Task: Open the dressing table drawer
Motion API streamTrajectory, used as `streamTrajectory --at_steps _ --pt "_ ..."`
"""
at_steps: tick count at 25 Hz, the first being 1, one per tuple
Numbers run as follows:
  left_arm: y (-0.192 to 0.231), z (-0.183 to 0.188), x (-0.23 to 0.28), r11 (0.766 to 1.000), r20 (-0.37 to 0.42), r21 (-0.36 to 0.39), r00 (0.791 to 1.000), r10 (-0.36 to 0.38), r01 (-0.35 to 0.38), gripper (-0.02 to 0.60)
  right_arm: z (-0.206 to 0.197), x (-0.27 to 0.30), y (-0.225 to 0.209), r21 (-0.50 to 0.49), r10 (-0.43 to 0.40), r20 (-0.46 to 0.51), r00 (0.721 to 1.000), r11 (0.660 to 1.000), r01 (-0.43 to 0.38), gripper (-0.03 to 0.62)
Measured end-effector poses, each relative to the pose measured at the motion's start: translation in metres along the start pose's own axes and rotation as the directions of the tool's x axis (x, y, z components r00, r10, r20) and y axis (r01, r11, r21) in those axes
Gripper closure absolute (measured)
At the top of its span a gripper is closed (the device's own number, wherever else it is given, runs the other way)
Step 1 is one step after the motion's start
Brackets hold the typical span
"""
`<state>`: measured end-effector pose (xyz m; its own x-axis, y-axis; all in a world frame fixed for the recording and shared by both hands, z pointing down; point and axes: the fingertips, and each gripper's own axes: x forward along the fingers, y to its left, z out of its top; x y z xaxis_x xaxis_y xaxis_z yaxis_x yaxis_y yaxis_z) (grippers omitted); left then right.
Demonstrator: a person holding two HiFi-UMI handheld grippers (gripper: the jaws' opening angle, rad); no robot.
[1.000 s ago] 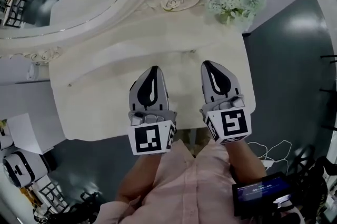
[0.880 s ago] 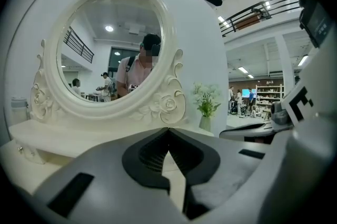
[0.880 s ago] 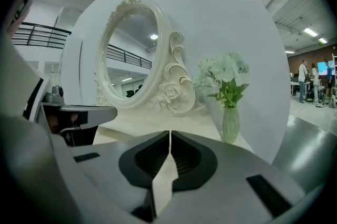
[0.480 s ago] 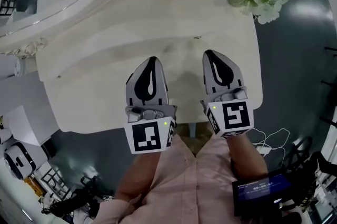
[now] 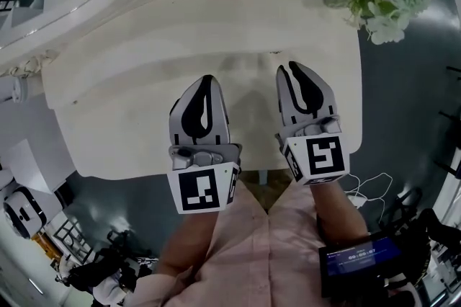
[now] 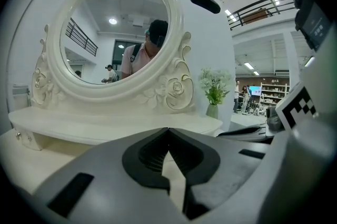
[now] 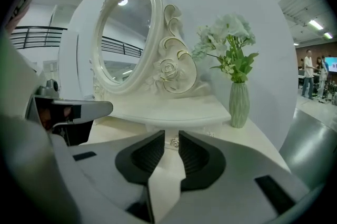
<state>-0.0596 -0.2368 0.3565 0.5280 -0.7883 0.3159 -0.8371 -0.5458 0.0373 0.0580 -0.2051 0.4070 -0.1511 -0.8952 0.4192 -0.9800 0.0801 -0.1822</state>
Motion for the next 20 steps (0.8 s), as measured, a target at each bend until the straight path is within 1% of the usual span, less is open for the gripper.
streamTrajectory --at_steps 1,7,10,20 --pt "0.001 -0.001 0.001 1.000 -0.002 -0.001 1.000 0.001 -0.001 0.560 -0.002 0.003 0.000 -0.003 0.009 -0.007 1.000 1.000 -0.009 0.504" --pt "0.004 -0.011 0.007 1.000 -0.027 -0.016 1.000 0.007 -0.007 0.560 -0.012 0.017 -0.002 0.010 0.013 -0.038 0.999 1.000 -0.012 0.459" --pt "0.006 -0.015 0.010 1.000 -0.040 -0.022 0.999 0.013 -0.014 0.560 -0.014 0.022 -0.002 0.011 0.015 -0.051 0.999 1.000 -0.014 0.450" --pt "0.014 -0.016 0.017 0.999 -0.050 -0.033 0.998 0.027 -0.029 0.560 -0.013 0.039 -0.004 0.001 0.012 -0.076 0.997 1.000 -0.012 0.450"
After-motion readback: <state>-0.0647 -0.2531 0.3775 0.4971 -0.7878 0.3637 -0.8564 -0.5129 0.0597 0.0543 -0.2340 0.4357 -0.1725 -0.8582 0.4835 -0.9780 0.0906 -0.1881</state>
